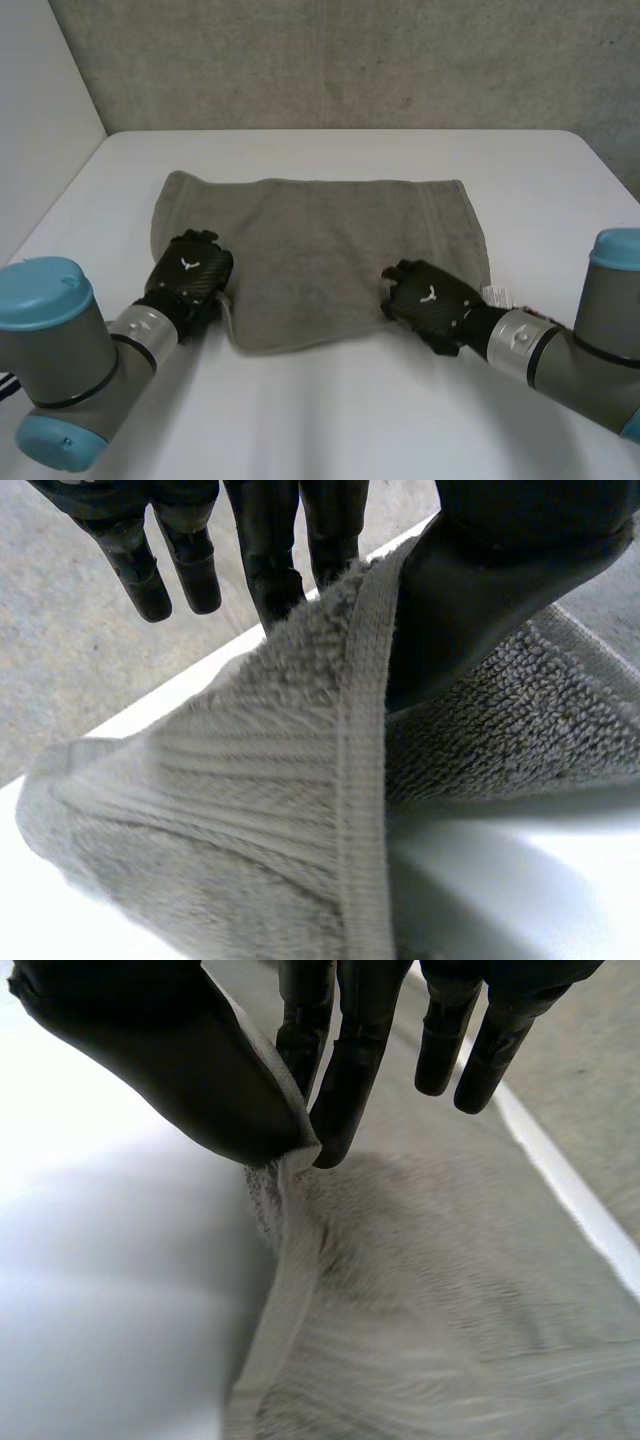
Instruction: Fold the towel.
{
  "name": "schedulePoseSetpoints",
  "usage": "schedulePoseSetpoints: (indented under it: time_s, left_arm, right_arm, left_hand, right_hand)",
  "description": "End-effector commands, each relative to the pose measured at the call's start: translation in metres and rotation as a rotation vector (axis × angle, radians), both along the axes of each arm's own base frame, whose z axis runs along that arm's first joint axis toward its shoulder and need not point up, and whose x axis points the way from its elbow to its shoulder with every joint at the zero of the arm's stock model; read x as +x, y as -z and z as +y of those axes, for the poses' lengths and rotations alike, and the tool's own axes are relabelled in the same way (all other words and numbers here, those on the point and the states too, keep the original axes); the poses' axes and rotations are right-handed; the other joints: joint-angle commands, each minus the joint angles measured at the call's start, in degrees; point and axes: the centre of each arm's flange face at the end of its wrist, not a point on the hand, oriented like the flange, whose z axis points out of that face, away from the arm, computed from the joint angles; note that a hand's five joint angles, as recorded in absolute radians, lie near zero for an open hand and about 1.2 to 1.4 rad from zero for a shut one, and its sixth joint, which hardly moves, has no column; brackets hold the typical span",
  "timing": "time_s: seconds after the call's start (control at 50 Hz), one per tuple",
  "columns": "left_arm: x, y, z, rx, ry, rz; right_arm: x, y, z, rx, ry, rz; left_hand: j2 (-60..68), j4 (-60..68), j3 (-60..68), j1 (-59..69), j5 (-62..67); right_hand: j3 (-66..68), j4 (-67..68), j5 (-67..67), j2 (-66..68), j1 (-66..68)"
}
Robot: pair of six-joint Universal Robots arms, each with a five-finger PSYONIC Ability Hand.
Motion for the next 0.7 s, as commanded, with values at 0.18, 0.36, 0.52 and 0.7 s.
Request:
schedulePoseSetpoints:
  time_s: [0.18, 0.36, 0.52, 0.7]
  left_arm:
    - [-0.001, -0.034, 0.014, -0.051, 0.006, 0.028]
    - [0.005, -0.025, 0.018, -0.004, -0.049, -0.003]
    - [0.009, -0.021, 0.026, 0.018, -0.056, -0.013]
    - [0.014, -0.021, 0.029, 0.022, -0.073, -0.018]
  right_arm:
    - [-0.009, -0.033, -0.007, 0.045, 0.163, -0.1]
    - [-0.018, -0.018, -0.009, 0.107, 0.304, -0.126]
    - [-0.029, -0.008, -0.002, 0.217, 0.38, -0.193]
    - [-0.039, -0.002, -0.004, 0.178, 0.417, -0.218]
  left_hand:
    - [-38.1, -3.1, -2.7, -34.9, -38.3]
    - [-38.1, -3.1, -2.7, -34.9, -38.3]
    - [-38.1, -3.1, -2.7, -34.9, -38.3]
    - [-39.2, -3.1, -2.7, -36.1, -39.5]
  right_hand:
    - [-2.6, -4.3, -47.9, -45.7, -46.5]
    - [-2.6, -4.3, -52.1, -49.9, -50.6]
    - [-2.6, -4.3, -51.5, -49.4, -50.1]
    - [-2.6, -4.3, -50.4, -48.2, -48.9]
